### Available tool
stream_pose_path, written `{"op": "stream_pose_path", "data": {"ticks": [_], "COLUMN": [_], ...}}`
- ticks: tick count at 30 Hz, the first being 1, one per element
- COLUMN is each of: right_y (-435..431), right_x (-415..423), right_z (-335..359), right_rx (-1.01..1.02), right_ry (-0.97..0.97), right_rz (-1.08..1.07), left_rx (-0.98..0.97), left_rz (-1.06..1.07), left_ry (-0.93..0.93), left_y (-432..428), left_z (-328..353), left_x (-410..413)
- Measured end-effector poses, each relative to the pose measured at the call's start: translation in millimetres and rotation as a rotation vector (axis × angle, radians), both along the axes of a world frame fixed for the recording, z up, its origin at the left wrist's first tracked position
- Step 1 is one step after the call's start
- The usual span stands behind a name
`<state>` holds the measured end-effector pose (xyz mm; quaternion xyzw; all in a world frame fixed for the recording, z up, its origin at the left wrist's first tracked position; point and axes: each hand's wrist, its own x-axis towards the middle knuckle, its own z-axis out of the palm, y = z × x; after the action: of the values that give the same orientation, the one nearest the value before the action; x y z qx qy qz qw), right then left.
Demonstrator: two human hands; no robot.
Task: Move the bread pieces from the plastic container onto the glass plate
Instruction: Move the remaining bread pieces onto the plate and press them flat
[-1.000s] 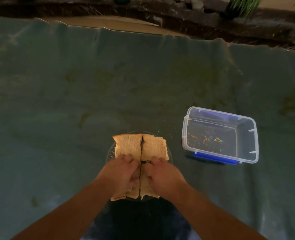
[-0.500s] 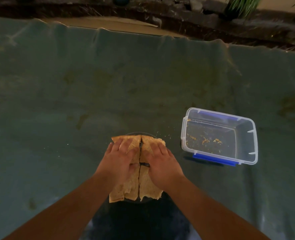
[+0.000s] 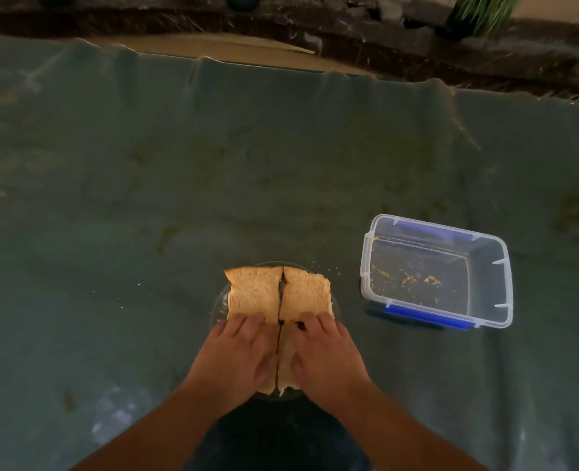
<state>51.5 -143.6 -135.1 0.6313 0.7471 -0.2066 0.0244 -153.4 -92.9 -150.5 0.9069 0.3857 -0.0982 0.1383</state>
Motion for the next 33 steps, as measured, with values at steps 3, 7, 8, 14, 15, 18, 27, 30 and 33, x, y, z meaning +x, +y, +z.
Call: {"op": "stream_pose_path", "data": {"ticks": [3,7,8,14,15,18,27,30,33], "right_y": [-19.2,-20.8,-19.2,-12.3,-12.8,-14.8,-3.5,11.4,20.6], "right_x": [-2.1,7.9,11.1,18.5,18.4,15.8,3.1,0.6,-6.6], "right_z": [-7.9,-19.9,-22.3,-28.1,-27.7,-25.6,-21.9,-27.0,-34.1], "right_rx": [0.005,0.069,0.081,0.082,0.083,0.099,0.076,0.045,0.017], "right_ry": [-0.032,-0.052,-0.053,-0.069,-0.070,-0.062,-0.002,-0.032,-0.065], "right_rz": [0.044,0.135,0.149,0.192,0.190,0.155,-0.009,-0.060,-0.079], "left_rx": [-0.017,0.024,0.029,0.045,0.044,0.045,0.031,0.041,0.033], "left_rz": [0.005,-0.012,-0.019,-0.025,-0.019,-0.001,0.045,0.072,0.105], "left_ry": [0.034,0.011,0.008,0.019,0.018,0.008,0.004,-0.015,0.017], "left_y": [-16.6,-13.1,-11.2,-9.7,-10.1,-11.9,14.6,27.6,27.5], "left_z": [-8.9,-10.7,-10.7,-11.0,-11.4,-13.5,-13.5,-12.2,-16.6], "left_x": [-6.6,-7.6,-7.4,-7.5,-7.3,-7.5,-2.9,7.3,19.8]}}
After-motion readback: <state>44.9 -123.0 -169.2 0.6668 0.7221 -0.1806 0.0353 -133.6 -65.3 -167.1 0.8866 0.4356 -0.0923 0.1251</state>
